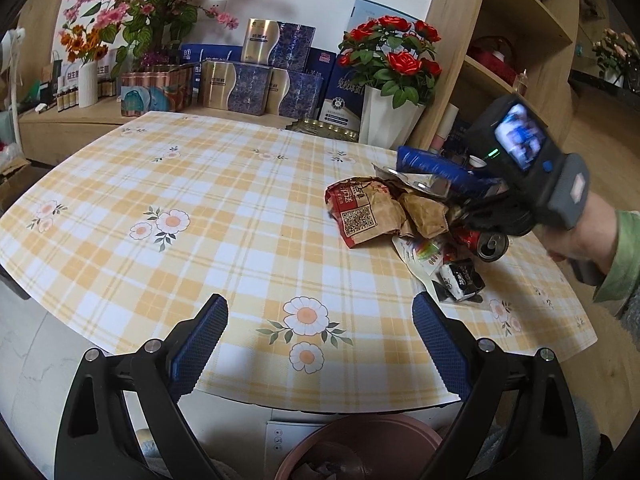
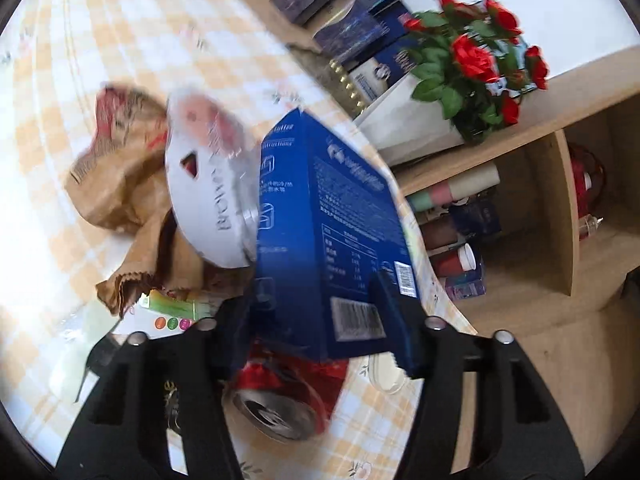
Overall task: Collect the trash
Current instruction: 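Grasp the blue Luckin coffee box with the right gripper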
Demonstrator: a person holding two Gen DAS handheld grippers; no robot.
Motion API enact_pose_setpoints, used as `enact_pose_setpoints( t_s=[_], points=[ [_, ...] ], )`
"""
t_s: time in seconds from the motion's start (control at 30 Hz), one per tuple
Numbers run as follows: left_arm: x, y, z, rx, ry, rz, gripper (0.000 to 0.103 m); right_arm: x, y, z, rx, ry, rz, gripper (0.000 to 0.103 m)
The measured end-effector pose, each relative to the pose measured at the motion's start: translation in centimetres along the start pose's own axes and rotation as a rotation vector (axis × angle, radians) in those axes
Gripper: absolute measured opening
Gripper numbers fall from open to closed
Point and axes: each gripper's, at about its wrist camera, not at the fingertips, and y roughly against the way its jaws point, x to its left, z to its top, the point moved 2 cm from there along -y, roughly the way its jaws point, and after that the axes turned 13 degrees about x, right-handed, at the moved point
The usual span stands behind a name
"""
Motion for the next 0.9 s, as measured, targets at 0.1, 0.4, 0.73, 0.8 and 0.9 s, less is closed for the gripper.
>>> enact_pose_setpoints(
  t_s=[0.1, 0.4, 0.73, 0.8, 0.9],
  points=[
    [0.2, 0.0, 0.3, 0.004, 0.012, -0.015, 0.091, -3.5, 1.8, -0.9, -0.04, -0.121, 0.145, 0.049],
    [-0.7, -0.1, 0.7, 0.004, 0.003, -0.031, 0.091, -13.8, 0.2, -6.9, -0.046, -0.59, 0.48, 0.047],
    [-2.7, -1.0, 1.0, 0.031, -0.057, -0.042, 0.091, -14.7, -5.0, -8.2, 0.067, -0.639, 0.545, 0.046],
    [-2.9, -1.2, 1.2, 0.035, -0.059, -0.043, 0.091, -13.9, -5.5, -7.6, 0.084, -0.589, 0.515, 0.052],
    [-3.2, -1.7, 1.4, 0.04, -0.059, -0.049, 0.091, -11.1, -6.3, -6.5, 0.112, -0.432, 0.395, 0.065]
  ],
)
